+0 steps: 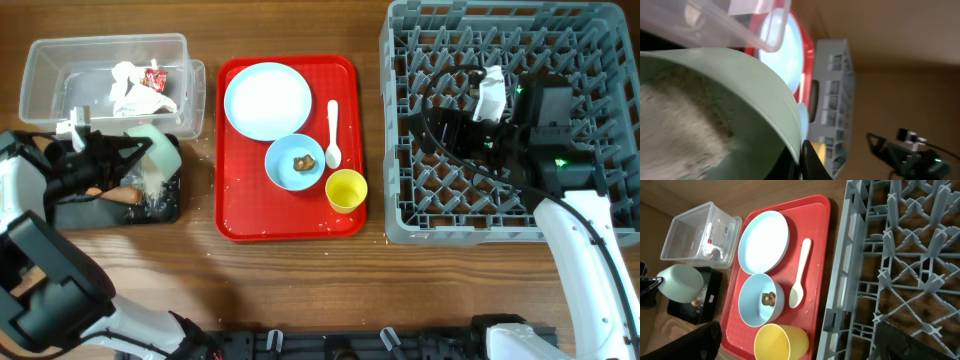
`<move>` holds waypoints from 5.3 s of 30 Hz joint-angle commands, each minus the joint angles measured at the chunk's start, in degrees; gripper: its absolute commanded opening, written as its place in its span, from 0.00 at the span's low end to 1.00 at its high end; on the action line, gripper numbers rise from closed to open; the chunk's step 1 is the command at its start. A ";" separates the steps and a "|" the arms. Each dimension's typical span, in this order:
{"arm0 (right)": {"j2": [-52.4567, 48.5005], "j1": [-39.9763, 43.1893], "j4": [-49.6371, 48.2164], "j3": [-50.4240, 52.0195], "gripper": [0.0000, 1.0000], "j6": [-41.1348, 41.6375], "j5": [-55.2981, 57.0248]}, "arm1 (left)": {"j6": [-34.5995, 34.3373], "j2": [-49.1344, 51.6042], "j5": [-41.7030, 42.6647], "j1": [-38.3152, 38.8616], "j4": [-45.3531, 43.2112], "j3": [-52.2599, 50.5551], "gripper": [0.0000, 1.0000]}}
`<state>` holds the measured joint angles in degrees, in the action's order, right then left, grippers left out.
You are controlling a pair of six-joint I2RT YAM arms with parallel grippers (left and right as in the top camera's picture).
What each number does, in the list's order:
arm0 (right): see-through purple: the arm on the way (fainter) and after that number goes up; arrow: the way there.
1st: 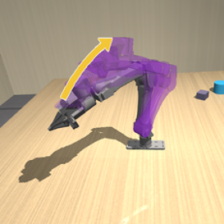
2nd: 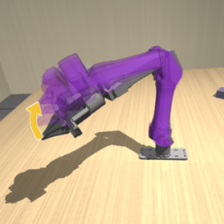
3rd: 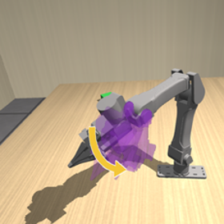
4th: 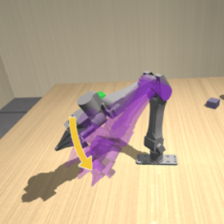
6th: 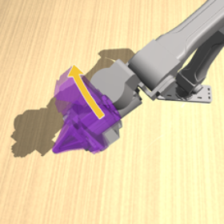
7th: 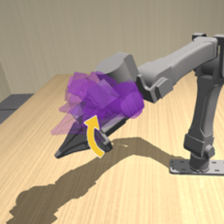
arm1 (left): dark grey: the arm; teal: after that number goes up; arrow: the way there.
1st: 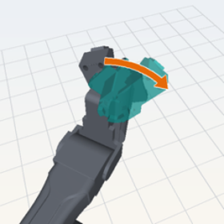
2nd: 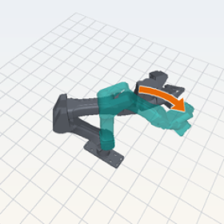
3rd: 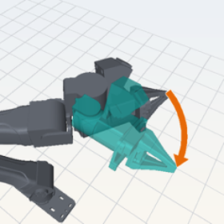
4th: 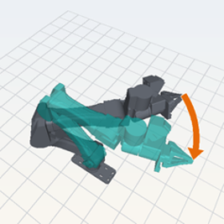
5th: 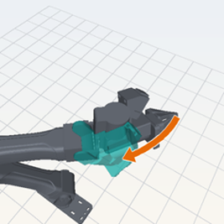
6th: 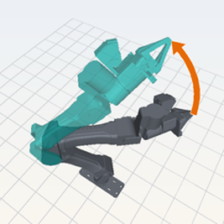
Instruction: Sort waste into correct bins and load items into the dishwasher rack
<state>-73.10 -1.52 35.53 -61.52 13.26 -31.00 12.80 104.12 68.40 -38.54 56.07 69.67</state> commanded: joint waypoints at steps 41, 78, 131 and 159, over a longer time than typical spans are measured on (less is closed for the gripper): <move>-0.57 0.09 -0.57 -1.05 1.00 0.48 1.18 | -6.43 -0.02 15.74 -5.01 3.28 -0.44 0.04; -0.57 0.09 2.64 -1.05 1.00 1.84 4.07 | -2.47 13.86 -71.10 61.13 -20.70 23.61 0.04; -0.57 0.09 4.26 -1.03 1.00 1.77 5.95 | -25.59 -10.23 -52.11 53.68 2.27 11.58 0.04; -0.57 0.09 4.39 -1.03 1.00 1.99 5.90 | 2.32 -1.84 21.94 -9.57 -2.95 -8.66 0.04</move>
<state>-73.19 -1.50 39.86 -61.52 14.98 -25.63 18.90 101.67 86.06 -47.46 53.28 61.25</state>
